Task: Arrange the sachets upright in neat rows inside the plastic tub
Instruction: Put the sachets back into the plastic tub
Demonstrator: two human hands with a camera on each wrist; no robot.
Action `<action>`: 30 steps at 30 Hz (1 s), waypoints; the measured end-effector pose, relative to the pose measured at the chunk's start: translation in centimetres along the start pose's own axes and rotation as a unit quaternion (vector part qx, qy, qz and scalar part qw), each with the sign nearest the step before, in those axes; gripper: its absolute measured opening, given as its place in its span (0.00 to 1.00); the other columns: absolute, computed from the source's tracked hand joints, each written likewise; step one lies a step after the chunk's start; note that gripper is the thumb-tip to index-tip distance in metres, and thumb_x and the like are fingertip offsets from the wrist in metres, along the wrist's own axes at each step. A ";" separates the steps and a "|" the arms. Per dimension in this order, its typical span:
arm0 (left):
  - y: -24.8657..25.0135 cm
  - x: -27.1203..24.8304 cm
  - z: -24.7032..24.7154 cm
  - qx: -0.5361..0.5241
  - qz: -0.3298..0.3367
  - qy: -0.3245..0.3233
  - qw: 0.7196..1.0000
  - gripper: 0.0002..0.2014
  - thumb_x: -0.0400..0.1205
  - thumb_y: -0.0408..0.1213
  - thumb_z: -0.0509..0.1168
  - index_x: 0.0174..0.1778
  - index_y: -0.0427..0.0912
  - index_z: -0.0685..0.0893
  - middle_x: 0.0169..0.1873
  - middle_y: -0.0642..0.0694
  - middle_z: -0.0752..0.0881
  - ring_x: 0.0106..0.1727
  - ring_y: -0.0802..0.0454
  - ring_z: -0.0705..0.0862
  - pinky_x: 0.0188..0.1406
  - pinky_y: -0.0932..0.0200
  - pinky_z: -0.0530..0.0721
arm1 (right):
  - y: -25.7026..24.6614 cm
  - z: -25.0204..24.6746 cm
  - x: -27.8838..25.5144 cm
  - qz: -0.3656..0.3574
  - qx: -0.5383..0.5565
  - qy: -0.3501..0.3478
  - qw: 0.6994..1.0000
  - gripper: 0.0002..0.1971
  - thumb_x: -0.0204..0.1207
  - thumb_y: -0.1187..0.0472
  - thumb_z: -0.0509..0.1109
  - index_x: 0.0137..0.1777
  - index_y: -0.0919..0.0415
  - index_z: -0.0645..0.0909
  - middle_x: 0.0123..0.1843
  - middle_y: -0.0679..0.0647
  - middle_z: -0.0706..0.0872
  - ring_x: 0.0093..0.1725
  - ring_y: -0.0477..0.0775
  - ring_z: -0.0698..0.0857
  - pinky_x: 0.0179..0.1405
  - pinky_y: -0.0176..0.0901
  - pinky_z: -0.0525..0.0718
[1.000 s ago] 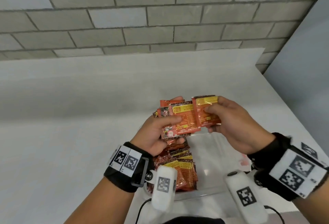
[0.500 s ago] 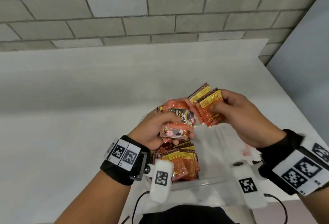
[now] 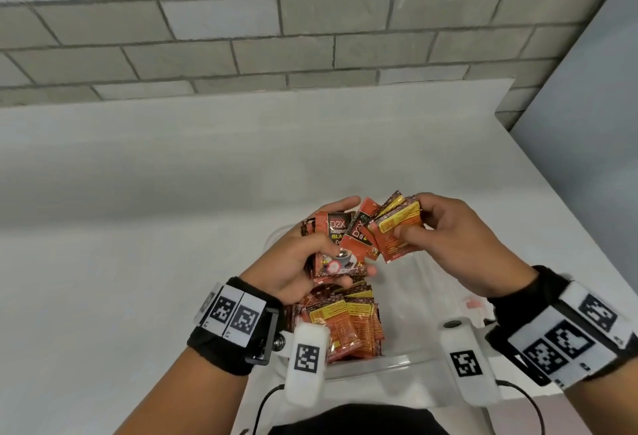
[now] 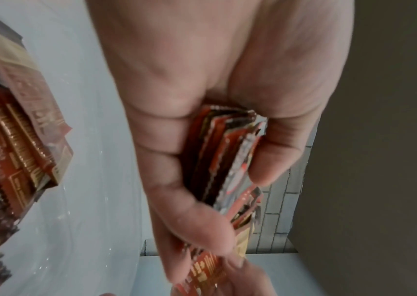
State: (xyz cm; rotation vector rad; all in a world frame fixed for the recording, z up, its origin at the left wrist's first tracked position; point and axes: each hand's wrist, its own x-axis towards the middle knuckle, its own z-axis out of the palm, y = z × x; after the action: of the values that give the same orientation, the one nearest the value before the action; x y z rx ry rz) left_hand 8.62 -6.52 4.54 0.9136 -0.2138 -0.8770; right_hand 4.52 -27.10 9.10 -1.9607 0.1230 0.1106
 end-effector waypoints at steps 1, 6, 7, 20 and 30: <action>0.0 0.0 0.0 0.005 0.002 0.009 1.000 0.32 0.73 0.22 0.61 0.72 0.51 0.78 0.59 0.27 0.84 0.50 0.28 0.87 0.29 0.57 0.88 | 0.1 0.0 0.0 0.009 0.023 0.001 1.000 0.07 0.75 0.69 0.71 0.48 0.58 0.85 0.46 0.54 0.90 0.50 0.55 0.88 0.55 0.59 0.87; -0.3 -0.1 0.1 0.031 0.018 0.055 0.998 0.25 0.69 0.22 0.70 0.54 0.56 0.90 0.47 0.39 0.90 0.41 0.43 0.90 0.26 0.55 0.88 | 0.3 0.1 -0.3 0.038 0.121 0.004 0.992 0.07 0.75 0.75 0.68 0.49 0.65 0.83 0.45 0.58 0.90 0.44 0.57 0.90 0.42 0.50 0.90; -0.3 -0.1 0.2 0.027 0.021 0.059 0.998 0.25 0.69 0.21 0.71 0.54 0.55 0.90 0.49 0.38 0.90 0.43 0.42 0.90 0.28 0.53 0.89 | 0.4 0.1 -0.3 0.045 0.133 0.009 0.990 0.08 0.75 0.75 0.68 0.49 0.64 0.83 0.45 0.57 0.90 0.43 0.56 0.90 0.38 0.46 0.89; -0.8 0.7 1.9 0.083 0.078 0.145 0.983 0.27 0.64 0.28 0.74 0.61 0.47 0.84 0.51 0.39 0.90 0.46 0.43 0.90 0.30 0.55 0.89 | 1.0 1.7 -0.8 0.093 0.171 -0.024 0.981 0.14 0.78 0.74 0.61 0.55 0.58 0.82 0.50 0.55 0.91 0.50 0.53 0.88 0.48 0.45 0.84; -0.7 0.1 1.3 0.022 0.075 0.114 0.990 0.27 0.70 0.21 0.65 0.65 0.43 0.82 0.60 0.31 0.85 0.57 0.34 0.86 0.46 0.42 0.89 | 1.0 0.6 -0.4 0.122 0.242 -0.034 0.962 0.13 0.80 0.72 0.60 0.59 0.60 0.80 0.49 0.55 0.91 0.44 0.52 0.90 0.38 0.43 0.88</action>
State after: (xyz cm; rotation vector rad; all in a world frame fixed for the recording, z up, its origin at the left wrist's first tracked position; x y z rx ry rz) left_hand 7.61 -7.61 4.80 1.0165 -0.1031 -0.6248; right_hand 4.00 -26.95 7.98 -1.4441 0.3162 0.2820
